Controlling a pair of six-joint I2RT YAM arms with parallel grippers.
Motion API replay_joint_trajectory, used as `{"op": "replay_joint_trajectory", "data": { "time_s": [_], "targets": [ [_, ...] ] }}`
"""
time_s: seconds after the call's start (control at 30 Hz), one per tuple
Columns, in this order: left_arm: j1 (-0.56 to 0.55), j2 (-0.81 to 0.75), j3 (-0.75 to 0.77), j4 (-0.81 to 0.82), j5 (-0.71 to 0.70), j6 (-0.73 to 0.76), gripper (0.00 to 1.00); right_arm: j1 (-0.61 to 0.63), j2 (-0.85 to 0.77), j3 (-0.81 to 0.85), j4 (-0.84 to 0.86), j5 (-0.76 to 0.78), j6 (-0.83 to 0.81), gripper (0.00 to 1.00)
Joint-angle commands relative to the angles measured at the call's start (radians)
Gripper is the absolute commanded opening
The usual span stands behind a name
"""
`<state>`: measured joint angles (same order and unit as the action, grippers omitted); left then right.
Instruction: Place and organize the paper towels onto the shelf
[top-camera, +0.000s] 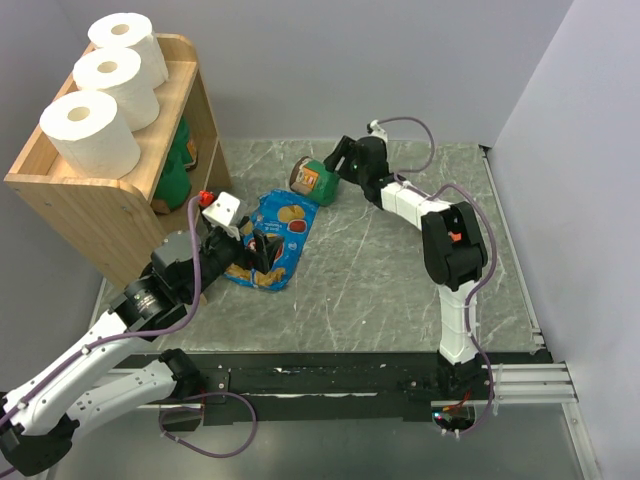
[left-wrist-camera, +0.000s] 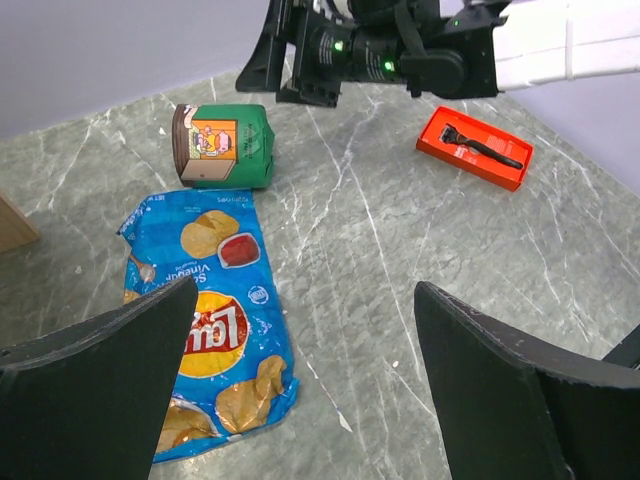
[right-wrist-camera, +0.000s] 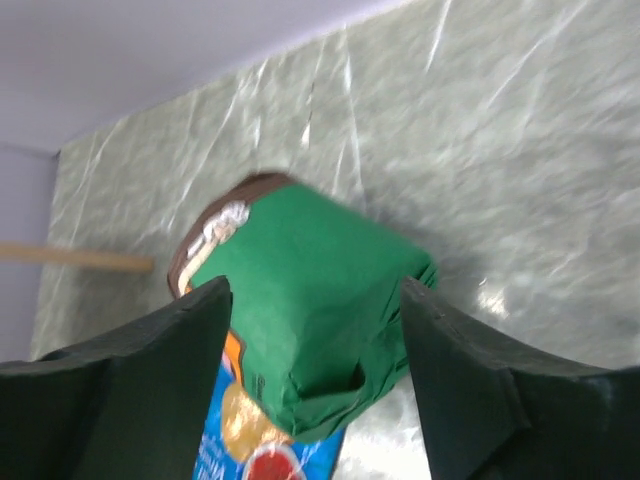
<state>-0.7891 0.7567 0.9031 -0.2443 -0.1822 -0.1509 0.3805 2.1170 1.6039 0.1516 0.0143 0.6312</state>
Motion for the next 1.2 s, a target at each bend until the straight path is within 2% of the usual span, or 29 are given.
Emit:
{"op": "replay_joint_trajectory", "data": {
  "time_s": [0.0,0.17,0.4,0.67,0.93,1.17],
  "targets": [
    [-0.001,0.013,-0.004,0.042,-0.007,0.008,0.96,-0.003,-0.094,-0.105,0.109,-0.097,0.088,0.81],
    [-0.001,0.013,-0.012,0.051,-0.014,0.010,0.96,-0.008,-0.106,-0.238,0.254,-0.161,0.134,0.88],
    [0.001,0.032,-0.007,0.050,0.001,0.007,0.96,-0.015,-0.065,-0.276,0.396,-0.287,0.116,0.88],
    [-0.001,0.036,-0.009,0.046,0.003,0.008,0.96,-0.023,-0.031,-0.193,0.355,-0.298,0.084,0.87],
    [-0.001,0.036,-0.007,0.046,-0.003,0.011,0.96,-0.025,0.011,-0.160,0.362,-0.295,0.127,0.86],
    [-0.001,0.038,-0.007,0.048,-0.005,0.011,0.96,-0.023,-0.022,-0.240,0.368,-0.240,0.165,0.87]
  ]
}}
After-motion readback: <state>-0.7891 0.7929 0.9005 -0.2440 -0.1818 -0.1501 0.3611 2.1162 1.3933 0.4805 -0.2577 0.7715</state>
